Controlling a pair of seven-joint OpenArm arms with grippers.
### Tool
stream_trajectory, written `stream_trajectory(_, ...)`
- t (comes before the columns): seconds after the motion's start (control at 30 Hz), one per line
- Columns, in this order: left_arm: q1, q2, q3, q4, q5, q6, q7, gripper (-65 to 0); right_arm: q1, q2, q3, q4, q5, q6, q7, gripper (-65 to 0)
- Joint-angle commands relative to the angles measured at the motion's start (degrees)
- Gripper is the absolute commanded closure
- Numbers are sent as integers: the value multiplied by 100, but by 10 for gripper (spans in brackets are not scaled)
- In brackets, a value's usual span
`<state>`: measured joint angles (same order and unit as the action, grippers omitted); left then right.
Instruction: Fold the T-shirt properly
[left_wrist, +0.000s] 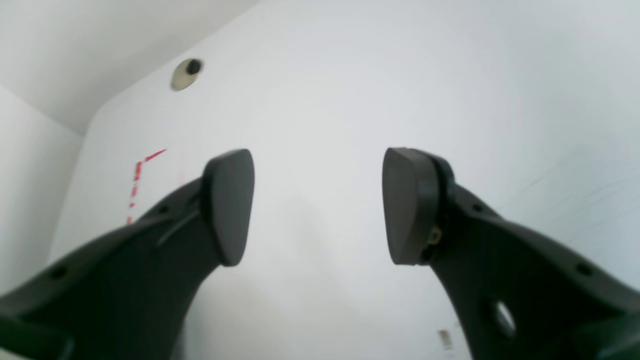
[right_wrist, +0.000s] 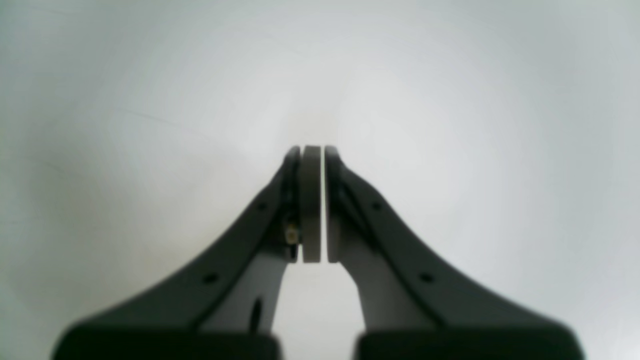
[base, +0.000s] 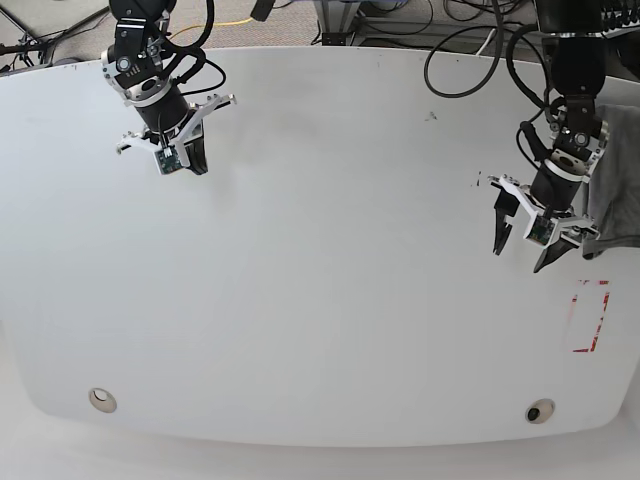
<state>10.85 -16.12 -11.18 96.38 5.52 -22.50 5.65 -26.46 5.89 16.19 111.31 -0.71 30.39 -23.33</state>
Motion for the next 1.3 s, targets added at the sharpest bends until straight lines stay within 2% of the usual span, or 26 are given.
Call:
stream_trajectory(0.0, 106, 306, -20, 239, -2, 180, -130, -374, -49, -128, 30, 91, -311, -19, 491, -5)
stream_trajectory(0.03, 176, 517, 59, 292, -2, 189, -130, -374, -58, -189, 30, 91, -461, -19, 650, -5)
stream_trajectory(0.13, 598, 852, 226, 582, 15, 197, -130, -374, -225, -295, 39, 109, -575, -28, 790, -5)
stream_trajectory(0.23, 1082, 1036, 314, 846, 173, 206, -227, -372, -506, -312, 188, 100, -566, -28, 1001, -5)
stream_trajectory(0.33, 1425, 1194, 498, 846, 393, 206, -508, -372, -603, -506, 320, 21, -522, -28, 1230, -5)
stream_trajectory(0.5, 2374, 1230, 586, 1013, 472, 206, -851, -372, -1236, -611, 636, 3, -74, -28, 1494, -5)
stream_trajectory(0.67, 2717, 1194, 542, 1022, 455, 197, -552, -372, -1798, -602, 645, 12, 225, -28, 1502, -5)
stream_trajectory(0.9, 3315, 1186, 428, 1250, 446, 171, -306, -372, -2528, -620, 628, 21, 269, 16, 1520, -5)
stream_trajectory(1.07, 4009, 1186, 428, 1514, 446, 171, -306, -372, -3231, -637, 584, -14, 278, 16, 2135, -5)
stream_trajectory(1.27, 4677, 1186, 419, 1487, 446, 189, -306, -372, -3908, -602, 355, -287, 278, -11, 2276, -5)
